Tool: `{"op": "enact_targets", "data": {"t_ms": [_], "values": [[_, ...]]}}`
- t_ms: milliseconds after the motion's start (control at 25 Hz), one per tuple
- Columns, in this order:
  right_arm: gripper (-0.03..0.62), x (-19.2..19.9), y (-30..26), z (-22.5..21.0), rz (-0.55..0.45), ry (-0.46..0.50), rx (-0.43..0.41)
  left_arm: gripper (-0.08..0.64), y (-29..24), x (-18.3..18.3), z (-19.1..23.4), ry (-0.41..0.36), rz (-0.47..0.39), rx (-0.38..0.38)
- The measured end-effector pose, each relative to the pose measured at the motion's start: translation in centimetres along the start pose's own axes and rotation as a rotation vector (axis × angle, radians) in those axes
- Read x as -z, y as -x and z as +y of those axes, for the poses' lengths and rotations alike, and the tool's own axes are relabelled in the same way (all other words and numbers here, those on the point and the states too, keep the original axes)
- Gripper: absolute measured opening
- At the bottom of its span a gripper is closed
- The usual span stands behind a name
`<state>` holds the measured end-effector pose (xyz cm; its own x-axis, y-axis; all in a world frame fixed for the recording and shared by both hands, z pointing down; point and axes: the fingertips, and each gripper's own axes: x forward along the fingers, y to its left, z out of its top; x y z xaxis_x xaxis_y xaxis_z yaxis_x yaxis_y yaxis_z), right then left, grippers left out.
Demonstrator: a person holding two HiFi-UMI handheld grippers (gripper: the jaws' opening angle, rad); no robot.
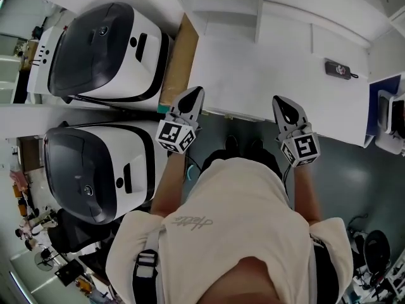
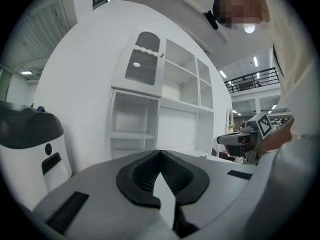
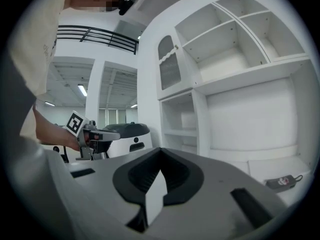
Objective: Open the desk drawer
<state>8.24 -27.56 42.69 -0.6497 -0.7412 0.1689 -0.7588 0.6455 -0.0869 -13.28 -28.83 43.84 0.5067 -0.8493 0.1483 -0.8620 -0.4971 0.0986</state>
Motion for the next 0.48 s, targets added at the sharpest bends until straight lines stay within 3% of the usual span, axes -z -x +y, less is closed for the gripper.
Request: {"op": "enact_targets", "data": {"t_ms": [200,480], "values": [[-0.003,-0.3,1.3,0.2,-0.005,0.000,-0.015,0.000,0.2,0.2,-0.4,0.011,0.009,-0.047],[-0.003,-0.3,3.0,0.1,-0.010,0.005,0.019,0.038,-0.1,0.4,-1.5,-0.005,0.028,-0.026]]}}
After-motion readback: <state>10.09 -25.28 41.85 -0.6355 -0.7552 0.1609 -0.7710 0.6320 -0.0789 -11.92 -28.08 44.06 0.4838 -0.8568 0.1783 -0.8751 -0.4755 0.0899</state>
